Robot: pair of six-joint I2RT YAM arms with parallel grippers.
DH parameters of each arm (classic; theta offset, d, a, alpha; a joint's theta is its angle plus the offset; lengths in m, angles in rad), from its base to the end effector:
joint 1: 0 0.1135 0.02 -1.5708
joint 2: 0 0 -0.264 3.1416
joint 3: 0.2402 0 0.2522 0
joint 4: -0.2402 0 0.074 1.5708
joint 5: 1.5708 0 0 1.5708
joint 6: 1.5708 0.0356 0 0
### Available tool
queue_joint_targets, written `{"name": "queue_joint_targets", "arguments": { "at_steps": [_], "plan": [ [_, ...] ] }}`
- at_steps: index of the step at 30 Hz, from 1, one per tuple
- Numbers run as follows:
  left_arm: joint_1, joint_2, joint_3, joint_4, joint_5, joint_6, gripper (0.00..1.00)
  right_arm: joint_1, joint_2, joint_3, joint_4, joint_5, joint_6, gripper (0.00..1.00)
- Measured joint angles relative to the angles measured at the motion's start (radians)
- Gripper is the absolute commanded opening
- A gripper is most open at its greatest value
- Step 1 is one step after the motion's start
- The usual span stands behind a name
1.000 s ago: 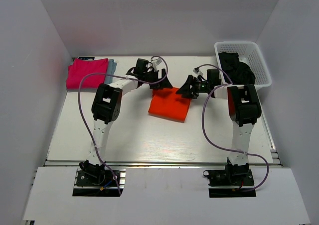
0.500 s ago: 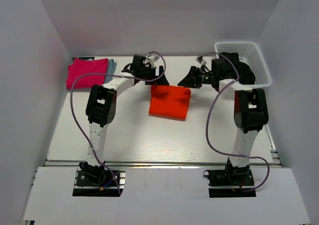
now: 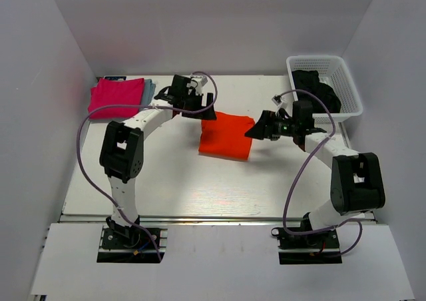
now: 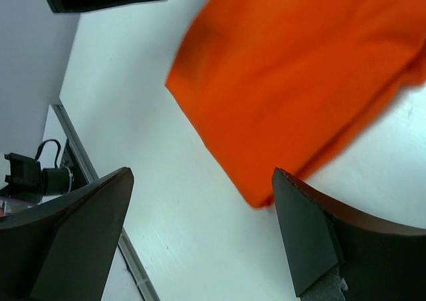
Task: Fold and stack the t-shirts
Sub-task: Fold the long partially folded tshirt into a neat square, then put the neatly folded tshirt into the corner of the board with the left arm
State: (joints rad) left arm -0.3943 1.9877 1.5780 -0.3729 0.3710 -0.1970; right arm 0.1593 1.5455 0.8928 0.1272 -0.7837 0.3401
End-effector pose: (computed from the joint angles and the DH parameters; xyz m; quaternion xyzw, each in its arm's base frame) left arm 0.4119 -0.1854 0.2368 0.1599 0.8961 -0.2729 0.3114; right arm 0.3220 0.0772 0.2265 -0.1176 0.8148 0.4347 0.3653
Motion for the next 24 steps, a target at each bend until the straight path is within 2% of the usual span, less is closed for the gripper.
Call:
{"name": "queue_joint_targets", "arguments": {
  "at_steps": [5,12,15,21,22,24],
  "plan": [
    [-0.004,0.081,-0.023,-0.051,-0.024,0.013,0.92,0.0,-0.035,-0.089,-0.027,0.034,-0.002,0.9],
    [-0.025,0.131,-0.042,-0.053,-0.029,0.026,0.84,-0.002,-0.088,-0.102,-0.058,0.064,-0.016,0.9],
    [-0.043,0.141,-0.041,-0.051,-0.031,0.032,0.74,-0.002,-0.101,-0.107,-0.072,0.079,-0.022,0.9],
    [-0.066,0.18,-0.002,-0.048,-0.043,0.046,0.42,-0.002,-0.107,-0.134,-0.077,0.097,-0.03,0.9],
    [-0.067,0.185,0.003,-0.042,-0.046,0.047,0.42,-0.002,-0.107,-0.137,-0.078,0.098,-0.031,0.9],
    [-0.071,0.193,0.011,-0.041,-0.064,0.048,0.17,-0.002,-0.107,-0.138,-0.081,0.101,-0.034,0.9]
  ]
}}
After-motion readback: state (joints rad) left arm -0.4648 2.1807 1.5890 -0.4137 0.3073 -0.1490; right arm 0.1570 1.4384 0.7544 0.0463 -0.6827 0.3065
